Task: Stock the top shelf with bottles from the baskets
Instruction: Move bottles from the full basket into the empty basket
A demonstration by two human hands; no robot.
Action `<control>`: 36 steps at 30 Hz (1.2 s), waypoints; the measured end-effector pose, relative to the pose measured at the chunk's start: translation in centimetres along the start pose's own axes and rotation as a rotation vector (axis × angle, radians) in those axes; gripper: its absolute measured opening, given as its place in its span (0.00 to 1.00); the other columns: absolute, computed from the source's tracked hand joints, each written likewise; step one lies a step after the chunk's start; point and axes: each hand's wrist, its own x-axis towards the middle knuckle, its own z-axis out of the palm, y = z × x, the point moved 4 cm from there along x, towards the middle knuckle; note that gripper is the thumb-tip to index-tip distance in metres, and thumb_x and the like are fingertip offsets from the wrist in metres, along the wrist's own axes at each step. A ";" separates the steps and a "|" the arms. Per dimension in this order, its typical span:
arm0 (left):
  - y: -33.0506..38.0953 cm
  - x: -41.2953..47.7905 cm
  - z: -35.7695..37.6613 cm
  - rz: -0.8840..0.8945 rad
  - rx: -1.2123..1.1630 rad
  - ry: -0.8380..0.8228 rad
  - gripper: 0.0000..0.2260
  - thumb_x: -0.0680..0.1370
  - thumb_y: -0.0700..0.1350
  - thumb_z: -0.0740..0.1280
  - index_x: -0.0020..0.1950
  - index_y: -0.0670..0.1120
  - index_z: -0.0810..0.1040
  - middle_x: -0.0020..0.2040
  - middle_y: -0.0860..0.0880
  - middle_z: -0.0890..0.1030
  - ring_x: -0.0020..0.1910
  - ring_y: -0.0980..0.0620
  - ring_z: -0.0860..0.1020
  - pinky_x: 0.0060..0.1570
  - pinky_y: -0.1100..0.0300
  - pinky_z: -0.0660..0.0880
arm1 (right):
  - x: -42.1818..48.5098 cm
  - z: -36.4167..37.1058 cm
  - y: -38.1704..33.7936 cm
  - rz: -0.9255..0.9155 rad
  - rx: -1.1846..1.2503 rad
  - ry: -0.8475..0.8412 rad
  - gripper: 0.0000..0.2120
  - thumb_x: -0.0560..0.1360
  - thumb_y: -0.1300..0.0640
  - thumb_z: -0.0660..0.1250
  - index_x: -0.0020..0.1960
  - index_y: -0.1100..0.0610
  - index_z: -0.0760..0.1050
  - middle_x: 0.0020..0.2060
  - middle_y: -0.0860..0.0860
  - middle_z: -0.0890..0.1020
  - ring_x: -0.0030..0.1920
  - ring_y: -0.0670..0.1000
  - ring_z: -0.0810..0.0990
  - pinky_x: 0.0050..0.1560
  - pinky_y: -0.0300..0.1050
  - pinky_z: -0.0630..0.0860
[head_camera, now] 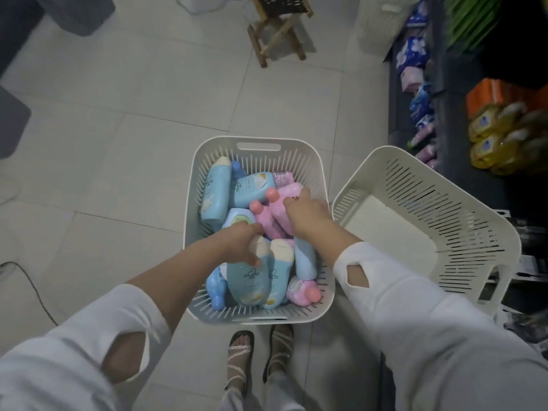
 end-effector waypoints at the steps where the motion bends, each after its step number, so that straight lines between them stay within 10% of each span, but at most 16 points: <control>1: 0.1 -0.2 0.0 -0.009 -0.001 0.003 0.26 0.69 0.48 0.75 0.62 0.45 0.70 0.57 0.43 0.74 0.56 0.44 0.73 0.52 0.56 0.69 | 0.1 0.2 -0.1 0.014 0.000 -0.018 0.26 0.77 0.57 0.62 0.72 0.56 0.59 0.68 0.63 0.60 0.65 0.64 0.68 0.64 0.53 0.65; 24: 2.7 -2.2 -5.9 0.003 0.069 0.082 0.27 0.71 0.46 0.73 0.68 0.50 0.67 0.60 0.44 0.75 0.58 0.44 0.74 0.55 0.54 0.71 | -2.4 -0.7 2.3 0.090 0.564 0.030 0.36 0.71 0.62 0.69 0.73 0.52 0.56 0.60 0.60 0.75 0.60 0.61 0.75 0.53 0.46 0.73; 36: 11.7 -10.7 -14.4 0.435 0.171 0.321 0.22 0.70 0.43 0.73 0.62 0.44 0.71 0.57 0.42 0.78 0.57 0.44 0.75 0.49 0.58 0.68 | -16.4 -8.6 4.6 0.262 0.745 0.389 0.32 0.67 0.62 0.75 0.68 0.57 0.67 0.60 0.59 0.75 0.59 0.58 0.74 0.50 0.42 0.69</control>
